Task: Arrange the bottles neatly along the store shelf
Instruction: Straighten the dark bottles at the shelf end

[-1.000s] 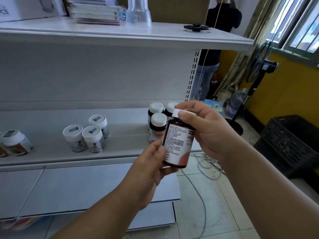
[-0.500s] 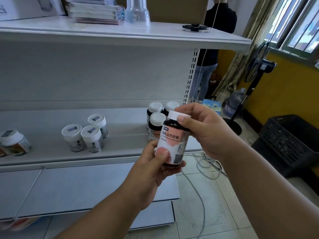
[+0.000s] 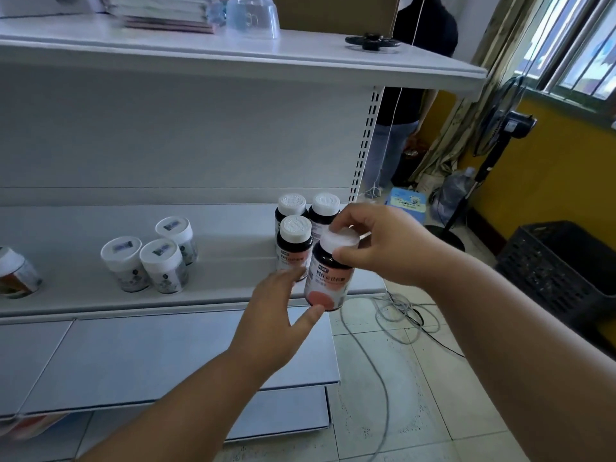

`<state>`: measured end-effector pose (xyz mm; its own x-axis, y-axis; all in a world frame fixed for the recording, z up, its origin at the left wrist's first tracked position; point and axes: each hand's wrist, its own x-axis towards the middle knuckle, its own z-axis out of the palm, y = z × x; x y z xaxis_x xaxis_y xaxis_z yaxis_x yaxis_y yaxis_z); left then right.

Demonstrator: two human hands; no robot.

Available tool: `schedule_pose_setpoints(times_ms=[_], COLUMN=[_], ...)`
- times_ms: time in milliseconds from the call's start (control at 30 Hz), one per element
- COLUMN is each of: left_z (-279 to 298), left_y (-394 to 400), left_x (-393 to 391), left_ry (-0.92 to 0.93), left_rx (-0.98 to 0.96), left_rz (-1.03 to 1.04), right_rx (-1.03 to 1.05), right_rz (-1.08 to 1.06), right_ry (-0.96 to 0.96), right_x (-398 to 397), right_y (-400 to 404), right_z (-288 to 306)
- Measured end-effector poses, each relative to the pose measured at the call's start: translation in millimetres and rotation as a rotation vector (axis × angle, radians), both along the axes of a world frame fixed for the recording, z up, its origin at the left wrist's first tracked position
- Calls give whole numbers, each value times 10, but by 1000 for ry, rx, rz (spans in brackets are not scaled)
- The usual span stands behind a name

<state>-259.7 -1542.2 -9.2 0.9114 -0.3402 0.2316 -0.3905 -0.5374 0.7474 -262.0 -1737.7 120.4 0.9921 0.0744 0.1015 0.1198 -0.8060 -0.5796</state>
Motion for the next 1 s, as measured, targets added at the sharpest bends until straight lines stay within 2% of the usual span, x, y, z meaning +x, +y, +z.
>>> schedule_pose_setpoints(times_ms=[100, 200, 333, 467, 667, 833, 1000], left_z=[-136, -231, -310, -375, -432, -406, -398], left_y=[70, 130, 196, 230, 197, 197, 211], left_x=[140, 267, 389, 473, 521, 538, 558], left_ry=[-173, -246, -100, -74, -78, -31, -20], left_rx=[141, 303, 595, 748, 871, 890, 927], left_rz=[39, 98, 92, 8, -16, -40, -60], right_rx=[-126, -190, -179, -150, -196, -249, -281], right_rz=[25, 52, 63, 50, 31, -10, 43], right_ry=[-45, -65, -93, -103, -124, -241, -191], right_x=[163, 335, 508, 639, 665, 640, 872], right_y=[-55, -119, -188, -206, -199, -55, 234], right_z=[-142, -272, -414, -512, -537, -441, -275])
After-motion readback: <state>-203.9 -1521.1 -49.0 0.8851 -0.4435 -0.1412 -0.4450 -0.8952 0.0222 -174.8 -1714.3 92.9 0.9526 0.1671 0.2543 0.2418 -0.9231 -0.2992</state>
